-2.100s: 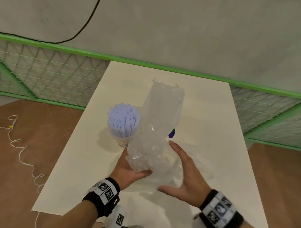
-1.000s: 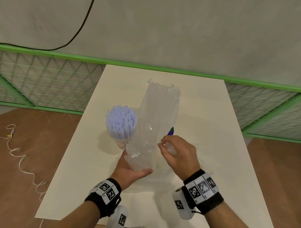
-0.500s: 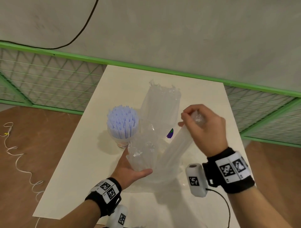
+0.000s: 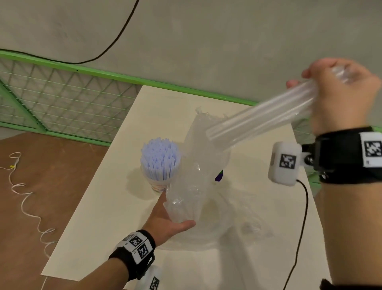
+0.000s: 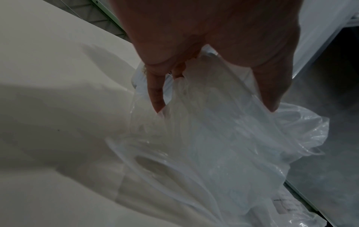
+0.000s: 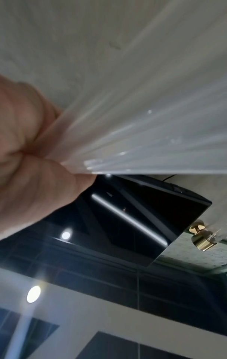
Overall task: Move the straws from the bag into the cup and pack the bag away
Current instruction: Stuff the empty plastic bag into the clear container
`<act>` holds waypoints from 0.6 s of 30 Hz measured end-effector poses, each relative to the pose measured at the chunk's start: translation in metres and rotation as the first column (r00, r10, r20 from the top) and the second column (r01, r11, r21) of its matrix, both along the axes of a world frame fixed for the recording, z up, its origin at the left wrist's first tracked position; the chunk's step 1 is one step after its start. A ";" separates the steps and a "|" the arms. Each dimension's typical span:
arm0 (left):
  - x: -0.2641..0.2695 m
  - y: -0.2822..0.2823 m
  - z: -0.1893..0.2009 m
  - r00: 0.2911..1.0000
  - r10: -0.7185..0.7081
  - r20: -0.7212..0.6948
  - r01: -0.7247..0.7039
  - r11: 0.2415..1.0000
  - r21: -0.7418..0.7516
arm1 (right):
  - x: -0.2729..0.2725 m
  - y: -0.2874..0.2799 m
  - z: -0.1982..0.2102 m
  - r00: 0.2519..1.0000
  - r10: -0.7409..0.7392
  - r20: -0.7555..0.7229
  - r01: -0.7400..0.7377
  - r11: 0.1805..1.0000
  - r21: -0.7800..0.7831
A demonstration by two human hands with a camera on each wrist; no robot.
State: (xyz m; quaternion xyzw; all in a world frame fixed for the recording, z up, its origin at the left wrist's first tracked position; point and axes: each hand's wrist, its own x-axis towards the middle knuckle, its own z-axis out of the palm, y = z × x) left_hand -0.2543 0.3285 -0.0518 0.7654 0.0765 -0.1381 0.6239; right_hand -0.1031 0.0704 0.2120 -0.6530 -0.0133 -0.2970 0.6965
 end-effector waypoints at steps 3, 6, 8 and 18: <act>0.000 -0.001 0.002 1.000 0.011 -0.014 -0.011 1.000 -0.001 | 0.035 0.015 -0.013 0.999 0.006 -0.047 -0.006 1.000 0.012; -0.001 -0.001 0.005 1.000 0.022 -0.021 -0.022 1.000 0.003 | 0.065 0.031 -0.039 0.985 0.031 -0.167 -0.053 0.990 -0.128; -0.001 -0.001 0.006 0.999 0.030 -0.025 -0.030 1.000 0.004 | 0.074 0.040 -0.058 0.967 0.121 -0.223 -0.181 0.946 -0.270; -0.004 -0.002 0.014 0.997 0.050 -0.060 -0.050 0.999 0.000 | 0.065 0.045 -0.144 0.874 0.233 -0.425 -0.404 -0.136 -0.905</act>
